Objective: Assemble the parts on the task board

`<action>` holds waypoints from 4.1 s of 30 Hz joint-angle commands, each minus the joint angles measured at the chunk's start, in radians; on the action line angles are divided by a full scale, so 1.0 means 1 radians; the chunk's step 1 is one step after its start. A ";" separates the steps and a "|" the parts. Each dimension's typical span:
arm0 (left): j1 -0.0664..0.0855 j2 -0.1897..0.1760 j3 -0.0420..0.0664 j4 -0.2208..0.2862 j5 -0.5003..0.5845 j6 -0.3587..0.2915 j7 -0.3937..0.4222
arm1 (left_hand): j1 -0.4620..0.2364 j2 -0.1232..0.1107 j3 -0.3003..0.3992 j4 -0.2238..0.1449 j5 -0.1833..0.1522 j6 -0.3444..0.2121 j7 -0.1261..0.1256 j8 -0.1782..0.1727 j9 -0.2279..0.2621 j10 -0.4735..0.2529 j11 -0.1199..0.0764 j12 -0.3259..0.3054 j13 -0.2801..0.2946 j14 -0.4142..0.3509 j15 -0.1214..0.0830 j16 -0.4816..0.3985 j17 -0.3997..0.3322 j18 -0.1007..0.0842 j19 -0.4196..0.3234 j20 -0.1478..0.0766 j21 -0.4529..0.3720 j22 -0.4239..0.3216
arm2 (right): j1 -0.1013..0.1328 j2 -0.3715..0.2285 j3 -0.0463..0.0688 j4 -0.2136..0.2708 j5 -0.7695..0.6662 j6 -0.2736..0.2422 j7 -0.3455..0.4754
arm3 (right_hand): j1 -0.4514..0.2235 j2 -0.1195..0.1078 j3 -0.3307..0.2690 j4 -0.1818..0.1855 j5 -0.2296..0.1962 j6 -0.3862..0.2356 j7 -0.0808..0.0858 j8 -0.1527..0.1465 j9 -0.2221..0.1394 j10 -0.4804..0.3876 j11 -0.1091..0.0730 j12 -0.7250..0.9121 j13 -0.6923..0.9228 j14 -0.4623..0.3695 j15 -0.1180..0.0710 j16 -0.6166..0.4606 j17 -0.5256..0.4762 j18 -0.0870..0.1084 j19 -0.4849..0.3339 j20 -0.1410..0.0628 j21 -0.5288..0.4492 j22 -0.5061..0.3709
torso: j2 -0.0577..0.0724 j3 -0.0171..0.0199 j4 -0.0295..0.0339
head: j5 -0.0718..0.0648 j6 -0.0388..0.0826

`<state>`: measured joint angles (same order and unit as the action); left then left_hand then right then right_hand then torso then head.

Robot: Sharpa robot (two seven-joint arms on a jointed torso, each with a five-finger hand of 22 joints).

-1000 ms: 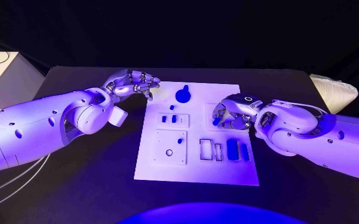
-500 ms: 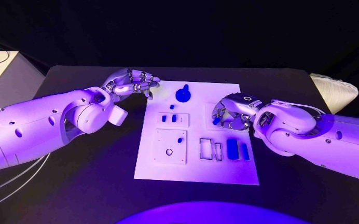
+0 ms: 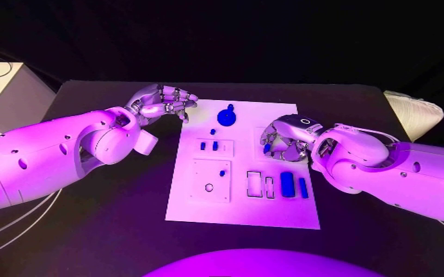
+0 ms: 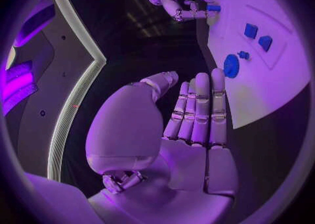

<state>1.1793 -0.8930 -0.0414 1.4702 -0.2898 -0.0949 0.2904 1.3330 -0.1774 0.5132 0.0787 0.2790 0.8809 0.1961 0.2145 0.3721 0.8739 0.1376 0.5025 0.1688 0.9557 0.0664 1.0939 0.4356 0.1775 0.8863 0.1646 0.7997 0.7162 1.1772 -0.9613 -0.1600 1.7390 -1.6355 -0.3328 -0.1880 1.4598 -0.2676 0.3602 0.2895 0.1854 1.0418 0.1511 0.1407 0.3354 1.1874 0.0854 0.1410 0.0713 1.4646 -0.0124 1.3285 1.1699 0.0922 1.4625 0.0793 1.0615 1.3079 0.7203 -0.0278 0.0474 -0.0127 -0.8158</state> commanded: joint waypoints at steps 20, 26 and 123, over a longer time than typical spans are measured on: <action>0.000 -0.001 0.000 0.002 0.007 0.016 0.005 | 0.008 -0.001 -0.003 0.001 0.002 -0.006 -0.001 0.006 0.001 -0.006 0.001 0.004 -0.001 -0.007 0.003 -0.004 -0.002 0.006 0.009 0.000 -0.004 -0.001 | -0.003 0.003 0.000 0.001 -0.018 -0.012 -0.026 | 0.045 0.053 0.136 -0.058 -0.039 0.083 -0.044 0.065 0.040 0.098 -0.047 0.022 0.037 0.027 -0.026 0.011 0.009 -0.012 0.014 -0.017 0.045 0.047 | 0.000 0.0007 -0.0006 | 0.000 -0.004; 0.000 -0.001 0.000 0.002 0.007 0.018 0.003 | 0.008 -0.001 -0.003 0.001 0.002 -0.006 -0.001 0.006 0.001 -0.006 0.001 0.004 -0.001 -0.007 0.003 -0.004 -0.002 0.006 0.009 0.000 -0.004 -0.001 | -0.003 0.004 0.000 0.001 -0.035 -0.009 -0.034 | 0.059 0.049 0.171 -0.096 -0.038 0.078 -0.038 0.071 0.048 0.100 -0.045 0.013 0.044 0.026 -0.026 0.008 0.004 -0.012 0.012 -0.019 0.041 0.049 | 0.000 0.0009 -0.0007 | 0.000 -0.005; -0.009 0.014 0.000 -0.003 0.019 0.022 0.004 | 0.013 0.002 -0.006 0.006 0.002 -0.008 0.000 0.008 0.002 -0.008 0.001 0.008 -0.004 -0.007 0.003 -0.005 -0.004 0.006 0.014 0.000 -0.013 -0.008 | -0.145 0.261 0.003 0.062 -0.179 -0.117 0.007 | 0.031 0.048 0.302 -0.214 -0.087 0.083 -0.033 0.092 0.068 0.128 -0.043 0.006 0.082 0.027 -0.026 0.011 0.012 -0.015 0.014 -0.021 0.067 0.076 | 0.001 0.0006 -0.0001 | 0.080 -0.022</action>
<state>1.1706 -0.8792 -0.0418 1.4655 -0.2776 -0.0895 0.2874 1.3369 -0.1736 0.5104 0.0815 0.2790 0.8809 0.1961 0.2182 0.3729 0.8739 0.1376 0.5073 0.1658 0.9557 0.0664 1.0939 0.4334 0.1774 0.8935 0.1645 0.7920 0.7093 1.0338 -0.6993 -0.1568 1.7980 -1.7943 -0.4412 -0.1756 1.4910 -0.2301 0.5054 0.2301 0.0921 1.1166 0.1192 0.2309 0.4030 1.2672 0.0825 0.1440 0.1527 1.4646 -0.0341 1.3381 1.1814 0.0921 1.4662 0.0681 1.1238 1.3073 0.7212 -0.0272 0.0471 0.0669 -0.8371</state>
